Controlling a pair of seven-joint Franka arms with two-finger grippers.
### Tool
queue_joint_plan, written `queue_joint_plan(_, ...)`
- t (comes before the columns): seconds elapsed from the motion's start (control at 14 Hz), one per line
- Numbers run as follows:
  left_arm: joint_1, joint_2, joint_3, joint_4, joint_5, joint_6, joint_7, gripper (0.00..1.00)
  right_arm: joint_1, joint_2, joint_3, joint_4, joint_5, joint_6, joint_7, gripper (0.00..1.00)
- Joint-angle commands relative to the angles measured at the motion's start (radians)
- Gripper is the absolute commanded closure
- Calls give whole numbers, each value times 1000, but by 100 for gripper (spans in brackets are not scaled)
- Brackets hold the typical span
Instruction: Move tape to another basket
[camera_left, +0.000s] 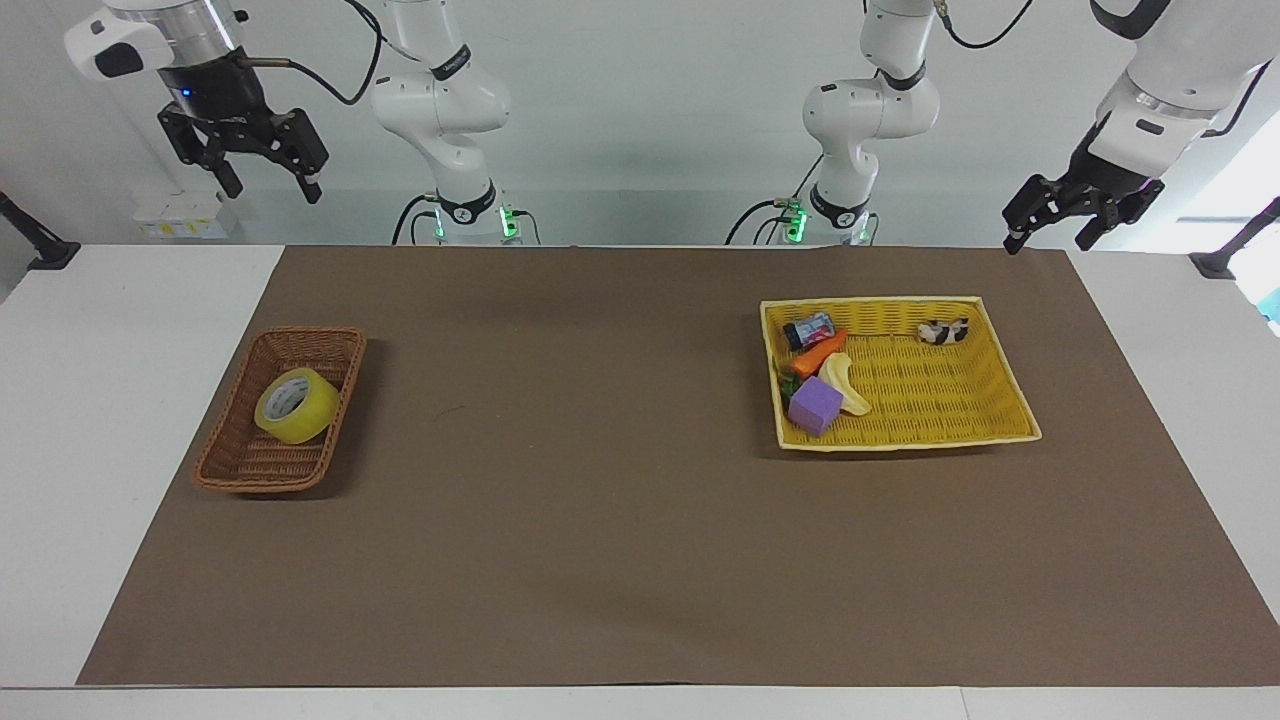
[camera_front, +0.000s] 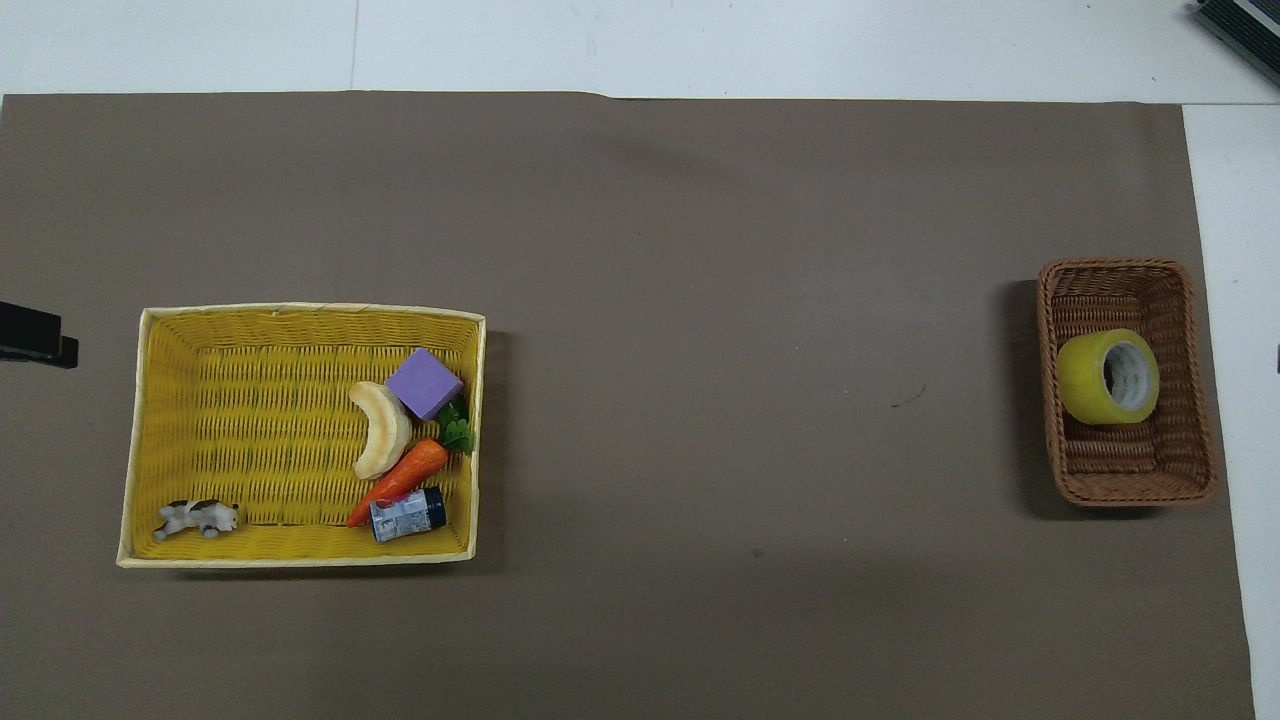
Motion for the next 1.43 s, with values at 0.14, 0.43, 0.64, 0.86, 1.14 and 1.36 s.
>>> queue_joint_plan(0.14,2,4,-2,18,5,-8,1,0,-16,-50,16,-81,-16,44,-25,0)
queue_joint_plan(0.43,2,3,-2,18,4,-8,1,0,-19,-33,15,-59,-19,48,-25,0)
queue_joint_plan(0.64,2,3,-2,18,4,-8,1,0,-7,13,16,10,-42,18,-28,0)
queue_joint_plan(0.86,2,3,-2,18,4,-8,1,0,-4,-8,32,-18,-30,-5,-17,0)
queue_joint_plan(1.14,2,3,-2,18,5,-8,1,0,-4,-22,36,-67,-27,8,-4,0)
queue_joint_plan(1.36,2,3,-2,18,4,-8,1,0,-4,-23,36,-71,-27,4,33,0)
